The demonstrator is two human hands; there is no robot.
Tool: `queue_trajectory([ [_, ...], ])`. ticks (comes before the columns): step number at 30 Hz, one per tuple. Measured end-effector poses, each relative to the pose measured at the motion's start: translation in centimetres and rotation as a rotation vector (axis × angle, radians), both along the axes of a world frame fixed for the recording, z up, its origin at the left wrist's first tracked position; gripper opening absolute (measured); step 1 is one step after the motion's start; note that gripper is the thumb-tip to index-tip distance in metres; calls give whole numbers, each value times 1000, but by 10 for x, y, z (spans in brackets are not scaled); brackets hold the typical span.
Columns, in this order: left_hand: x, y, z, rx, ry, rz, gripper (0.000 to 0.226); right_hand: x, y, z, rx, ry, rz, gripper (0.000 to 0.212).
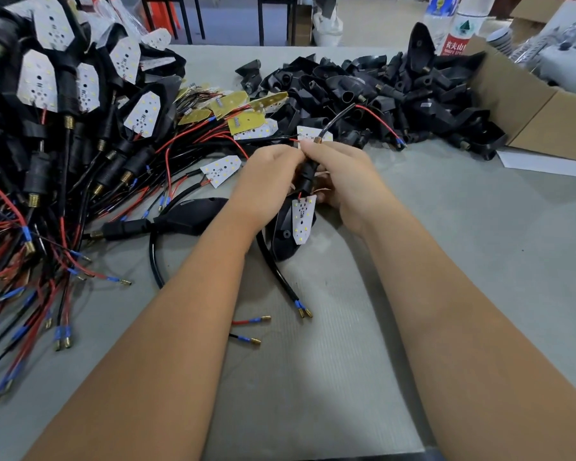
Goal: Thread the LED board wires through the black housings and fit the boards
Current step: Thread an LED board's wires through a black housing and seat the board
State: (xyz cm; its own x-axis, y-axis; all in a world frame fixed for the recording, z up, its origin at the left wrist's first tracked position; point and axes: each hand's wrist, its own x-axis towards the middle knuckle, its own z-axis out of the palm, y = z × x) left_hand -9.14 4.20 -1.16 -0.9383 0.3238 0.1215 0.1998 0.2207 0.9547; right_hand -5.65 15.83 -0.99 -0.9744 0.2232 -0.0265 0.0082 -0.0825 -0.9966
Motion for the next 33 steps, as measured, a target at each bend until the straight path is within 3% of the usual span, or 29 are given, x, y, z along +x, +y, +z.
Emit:
queue_trajectory([
  [3,-4,4,1,137,-57,132,25,2,4,2,-33,6,67,17],
  [8,-10,-1,-4,210,41,299,26,8,7,4,105,-15,311,21],
  [14,-14,-2,-3,292,33,306,29,12,10,5,85,-53,516,48],
  [16,-16,-5,1,356,-18,272,28,10,9,4,15,2,403,40],
  [19,-15,-12,5,420,1,213,24,3,10,1,-121,141,70,31],
  [23,-10,-11,0,244,136,117,4,-4,14,-5,-200,224,-225,30],
  [27,-8,-6,-7,10,161,53,26,-5,14,-6,-313,265,-287,31],
  [33,-6,-5,-5,70,146,39,43,-7,11,-5,-344,254,-304,31],
])
